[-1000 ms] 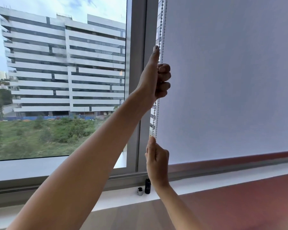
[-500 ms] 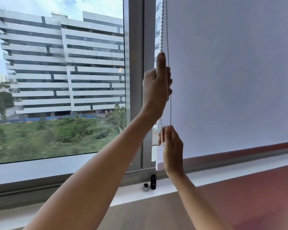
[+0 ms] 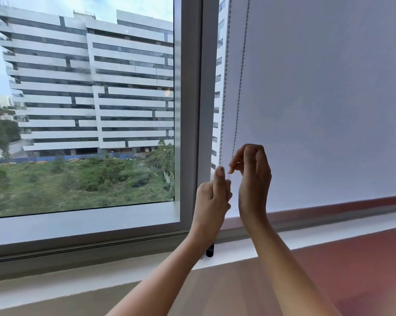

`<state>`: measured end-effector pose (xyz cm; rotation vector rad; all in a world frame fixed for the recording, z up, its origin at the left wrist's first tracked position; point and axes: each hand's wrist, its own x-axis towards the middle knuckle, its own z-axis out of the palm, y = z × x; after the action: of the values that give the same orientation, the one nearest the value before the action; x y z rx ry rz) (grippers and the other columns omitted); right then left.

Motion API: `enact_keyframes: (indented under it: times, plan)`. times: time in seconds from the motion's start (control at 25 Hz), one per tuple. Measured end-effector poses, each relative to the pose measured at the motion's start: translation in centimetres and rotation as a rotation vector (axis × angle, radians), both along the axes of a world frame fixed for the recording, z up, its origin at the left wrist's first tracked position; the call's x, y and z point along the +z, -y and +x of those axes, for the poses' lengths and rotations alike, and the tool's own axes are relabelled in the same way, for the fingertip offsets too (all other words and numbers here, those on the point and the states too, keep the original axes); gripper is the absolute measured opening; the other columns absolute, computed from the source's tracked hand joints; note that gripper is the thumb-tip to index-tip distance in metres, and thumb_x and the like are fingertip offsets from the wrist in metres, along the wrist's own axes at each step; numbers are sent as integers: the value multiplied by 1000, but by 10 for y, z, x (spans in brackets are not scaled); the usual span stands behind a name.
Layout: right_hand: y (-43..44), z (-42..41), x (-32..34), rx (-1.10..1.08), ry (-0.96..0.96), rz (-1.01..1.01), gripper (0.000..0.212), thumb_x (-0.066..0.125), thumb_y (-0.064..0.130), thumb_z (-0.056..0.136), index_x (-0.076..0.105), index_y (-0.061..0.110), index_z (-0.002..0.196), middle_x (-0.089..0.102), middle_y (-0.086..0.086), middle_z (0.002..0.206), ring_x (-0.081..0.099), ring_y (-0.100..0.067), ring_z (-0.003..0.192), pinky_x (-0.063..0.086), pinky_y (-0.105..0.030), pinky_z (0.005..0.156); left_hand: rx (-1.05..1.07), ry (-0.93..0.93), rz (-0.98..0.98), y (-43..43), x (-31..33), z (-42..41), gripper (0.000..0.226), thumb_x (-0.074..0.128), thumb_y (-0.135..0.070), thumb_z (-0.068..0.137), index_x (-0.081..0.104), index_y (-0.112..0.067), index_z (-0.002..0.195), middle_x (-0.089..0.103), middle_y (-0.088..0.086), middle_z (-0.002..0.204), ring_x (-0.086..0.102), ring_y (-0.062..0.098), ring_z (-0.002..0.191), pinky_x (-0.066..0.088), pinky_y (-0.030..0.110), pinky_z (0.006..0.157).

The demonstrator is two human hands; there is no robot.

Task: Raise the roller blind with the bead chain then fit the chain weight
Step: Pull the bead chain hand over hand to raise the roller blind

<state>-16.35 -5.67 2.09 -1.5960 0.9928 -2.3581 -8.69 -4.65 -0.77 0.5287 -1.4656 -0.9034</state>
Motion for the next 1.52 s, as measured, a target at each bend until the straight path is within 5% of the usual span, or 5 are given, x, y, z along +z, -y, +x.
enact_keyframes:
  times: [0.32,0.72,1.08,1.32,1.52]
  plan:
    - [-15,7,44,333,-82,39,20,34,7,104,53,2,101,60,-7,82,56,-20,67,47,-32,60,-48,51,30,-8,-18,6,54,31,-49,95,21,-28,47,16,-14,45,12,7,41,13,18,39]
    - [-19,5,190,925,-70,303,46,26,38,105,54,13,77,36,4,52,26,-7,36,17,-15,36,-191,31,122,-13,-17,5,53,32,-57,92,21,-27,50,14,-12,47,10,6,40,13,16,37]
    - [-18,18,169,654,-57,21,54,32,41,104,29,23,54,21,12,42,12,-5,34,13,-13,39,-338,15,215,-2,-14,15,55,23,-69,85,23,-23,56,17,-11,49,12,5,39,14,17,36]
    - [-19,27,149,428,-176,-25,52,30,32,106,32,19,55,24,11,42,17,-4,33,19,-12,38,-361,-150,160,3,22,31,112,56,-92,26,48,-6,97,57,9,86,53,17,69,50,24,61]
    - [-5,29,70,152,-283,39,50,31,31,102,42,24,54,40,10,44,45,-2,37,35,-13,47,-359,-32,21,2,70,43,97,15,-77,76,37,-1,132,54,19,116,55,21,106,45,28,92]
